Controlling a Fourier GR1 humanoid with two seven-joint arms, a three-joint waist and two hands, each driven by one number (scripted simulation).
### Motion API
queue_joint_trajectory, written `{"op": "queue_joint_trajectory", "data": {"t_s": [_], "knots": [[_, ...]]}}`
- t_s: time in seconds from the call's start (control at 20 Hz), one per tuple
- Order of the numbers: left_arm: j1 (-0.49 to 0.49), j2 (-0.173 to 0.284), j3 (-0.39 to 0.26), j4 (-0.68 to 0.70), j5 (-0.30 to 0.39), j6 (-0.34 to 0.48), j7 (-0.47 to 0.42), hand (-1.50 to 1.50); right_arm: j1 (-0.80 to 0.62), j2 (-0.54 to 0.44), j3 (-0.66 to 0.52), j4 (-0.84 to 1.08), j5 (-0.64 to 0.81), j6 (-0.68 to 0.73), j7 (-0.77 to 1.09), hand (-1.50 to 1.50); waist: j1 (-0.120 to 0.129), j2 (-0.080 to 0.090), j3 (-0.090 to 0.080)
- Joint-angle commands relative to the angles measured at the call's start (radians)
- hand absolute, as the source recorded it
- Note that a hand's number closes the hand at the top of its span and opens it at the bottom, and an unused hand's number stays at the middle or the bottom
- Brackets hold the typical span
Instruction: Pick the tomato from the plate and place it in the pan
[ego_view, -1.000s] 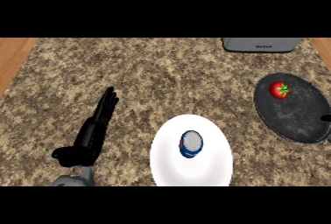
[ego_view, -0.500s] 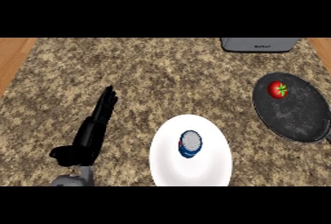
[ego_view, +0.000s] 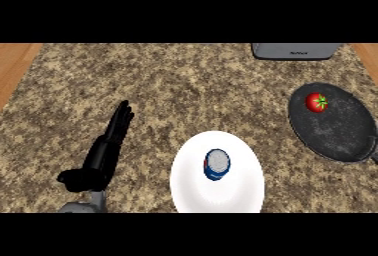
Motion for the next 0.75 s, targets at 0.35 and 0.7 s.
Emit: {"op": "queue_joint_trajectory", "data": {"t_s": [0.35, 0.7], "knots": [[-0.011, -0.007, 0.002, -0.016, -0.006, 0.008, 0.037, 0.0, 0.04, -0.022, 0.048, -0.014, -0.022, 0.114, -0.164, -1.5, 0.005, -0.001, 0.0], [-0.005, 0.003, 0.025, 0.043, 0.013, -0.029, -0.025, 0.0, 0.083, 0.009, 0.088, -0.035, -0.01, -0.009, -0.24, -1.5, 0.001, 0.0, -0.001]]}}
